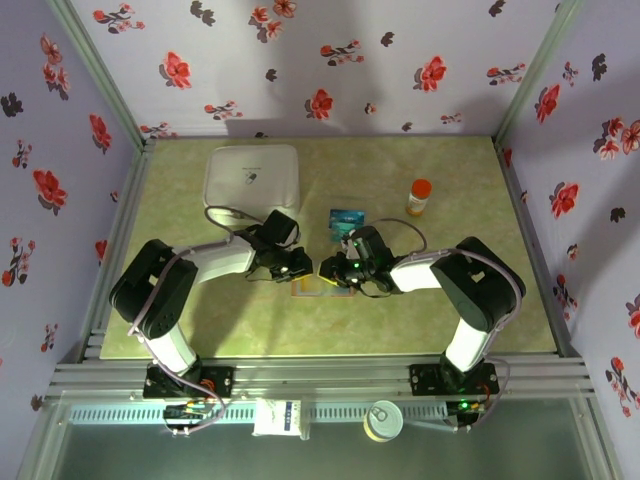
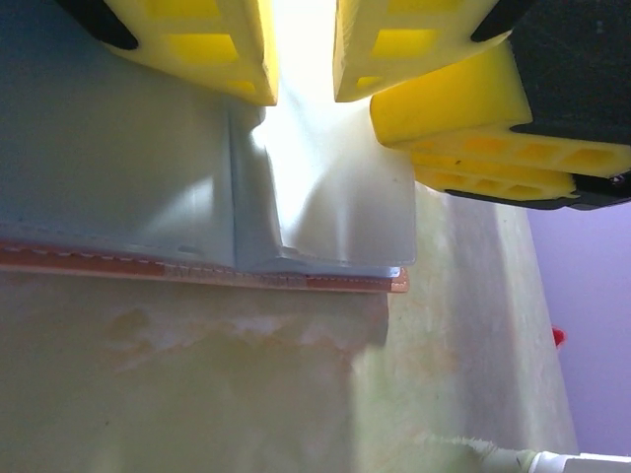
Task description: Take the credit cards out of the card holder
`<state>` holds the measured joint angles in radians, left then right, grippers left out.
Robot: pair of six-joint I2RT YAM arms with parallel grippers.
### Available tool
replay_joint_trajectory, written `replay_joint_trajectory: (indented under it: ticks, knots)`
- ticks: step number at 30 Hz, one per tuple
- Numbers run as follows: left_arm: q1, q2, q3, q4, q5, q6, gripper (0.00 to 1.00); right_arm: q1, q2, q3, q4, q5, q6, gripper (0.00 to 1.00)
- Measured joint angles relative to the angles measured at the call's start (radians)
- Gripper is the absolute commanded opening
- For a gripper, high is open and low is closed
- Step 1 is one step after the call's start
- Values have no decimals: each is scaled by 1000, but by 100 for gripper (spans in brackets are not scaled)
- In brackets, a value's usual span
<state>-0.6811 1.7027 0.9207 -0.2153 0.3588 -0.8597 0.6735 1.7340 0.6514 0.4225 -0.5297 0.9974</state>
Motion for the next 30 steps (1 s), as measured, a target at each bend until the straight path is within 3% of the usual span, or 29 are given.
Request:
replay_joint_trajectory:
  ticks: [6, 13, 21, 30]
  knots:
    - [0, -1, 0, 4, 10, 0, 17, 0, -106, -7, -71, 17, -5, 27]
    - [-8, -18, 2, 18, 14, -7, 16, -5, -338, 10, -313, 130, -85, 30]
    - [-49, 32, 70, 26, 20, -18, 14, -28, -483, 24, -509, 228, -143, 31]
    - [-100, 122, 194, -12, 14, -16, 24, -59, -588, 1, -605, 270, -168, 33]
